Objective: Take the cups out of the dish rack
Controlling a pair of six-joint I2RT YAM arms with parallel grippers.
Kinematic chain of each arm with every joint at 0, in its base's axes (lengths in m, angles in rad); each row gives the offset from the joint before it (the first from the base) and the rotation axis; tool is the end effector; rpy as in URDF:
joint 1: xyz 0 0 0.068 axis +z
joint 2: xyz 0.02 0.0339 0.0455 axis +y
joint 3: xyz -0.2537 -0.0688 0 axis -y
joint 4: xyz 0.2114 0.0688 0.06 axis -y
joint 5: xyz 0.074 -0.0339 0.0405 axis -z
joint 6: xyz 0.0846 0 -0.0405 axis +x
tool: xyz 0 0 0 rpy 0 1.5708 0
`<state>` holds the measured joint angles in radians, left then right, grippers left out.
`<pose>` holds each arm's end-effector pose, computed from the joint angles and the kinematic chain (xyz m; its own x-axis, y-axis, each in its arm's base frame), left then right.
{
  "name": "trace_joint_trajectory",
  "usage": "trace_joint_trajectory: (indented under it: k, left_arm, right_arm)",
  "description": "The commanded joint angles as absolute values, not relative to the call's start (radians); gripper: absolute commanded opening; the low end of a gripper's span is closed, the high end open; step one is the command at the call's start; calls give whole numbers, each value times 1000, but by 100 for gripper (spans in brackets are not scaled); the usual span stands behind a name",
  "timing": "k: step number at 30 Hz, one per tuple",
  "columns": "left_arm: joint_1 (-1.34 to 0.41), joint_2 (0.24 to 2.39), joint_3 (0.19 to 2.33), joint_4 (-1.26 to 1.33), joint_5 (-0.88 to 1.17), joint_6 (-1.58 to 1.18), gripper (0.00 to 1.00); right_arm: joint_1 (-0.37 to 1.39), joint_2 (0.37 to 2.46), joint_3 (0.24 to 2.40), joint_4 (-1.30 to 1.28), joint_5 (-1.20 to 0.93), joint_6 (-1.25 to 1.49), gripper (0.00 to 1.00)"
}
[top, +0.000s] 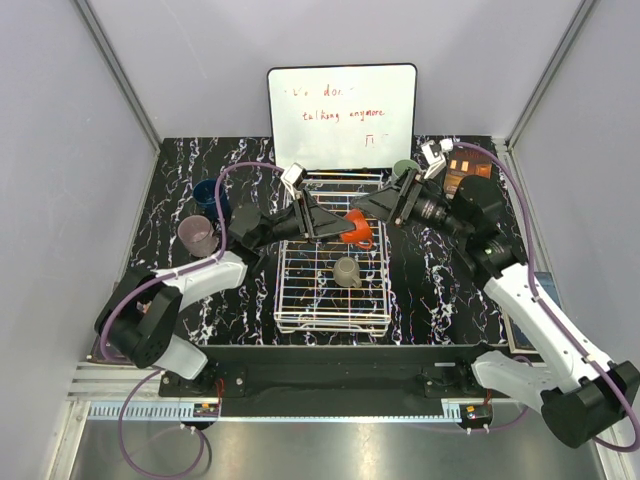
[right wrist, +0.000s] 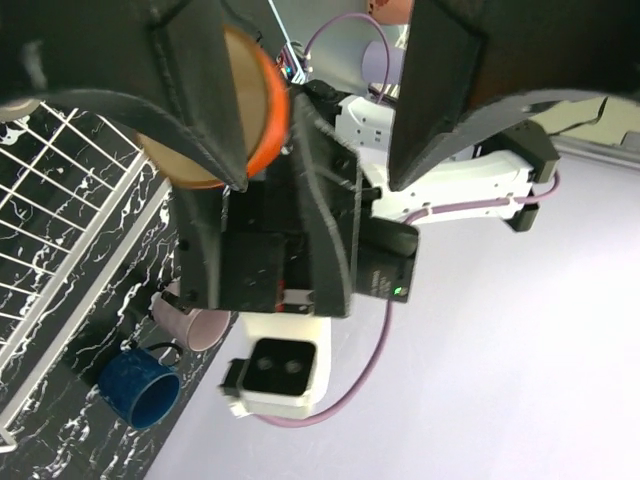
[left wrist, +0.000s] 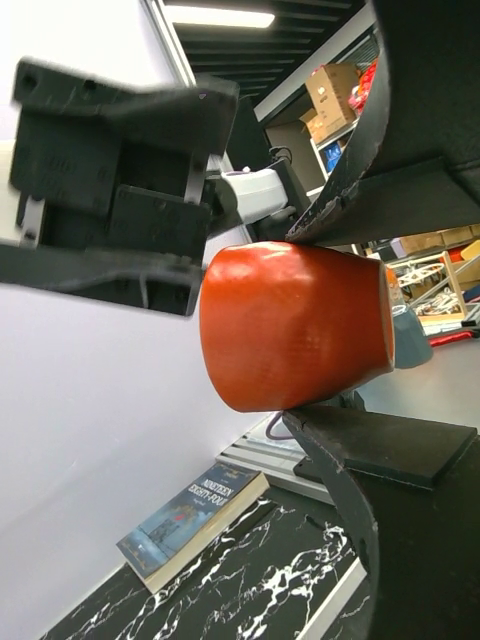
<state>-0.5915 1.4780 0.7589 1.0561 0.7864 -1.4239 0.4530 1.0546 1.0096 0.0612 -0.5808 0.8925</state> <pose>0.2333 -0.2289 0.3162 -0.8980 -0.2386 -0.3697 0.4103 -0.1511 -0.8993 0.2075 0.1526 0.3869 -0.6599 0.4028 -0.6343 -0.5505 0.3155 0.7730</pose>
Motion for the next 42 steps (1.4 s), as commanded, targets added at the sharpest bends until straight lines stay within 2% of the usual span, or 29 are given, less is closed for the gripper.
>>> trace_joint_trajectory:
  k: [1, 14, 39, 42]
  left_arm:
    - [-589, 1473, 804, 1097, 778, -1390, 0]
    - [-565, 1359, 810, 815, 870, -1218, 0]
    - [-615, 1333, 842, 776, 831, -1200, 0]
    - [-624, 1328, 850, 767, 830, -1193, 0]
  right_arm:
    - [466, 1014, 1061, 6, -597, 838, 70]
    - [466, 989, 1101, -198, -589, 736, 73]
    - [468, 1022, 1057, -206, -660, 749, 68]
    - [469, 1037, 1057, -204, -681, 753, 64]
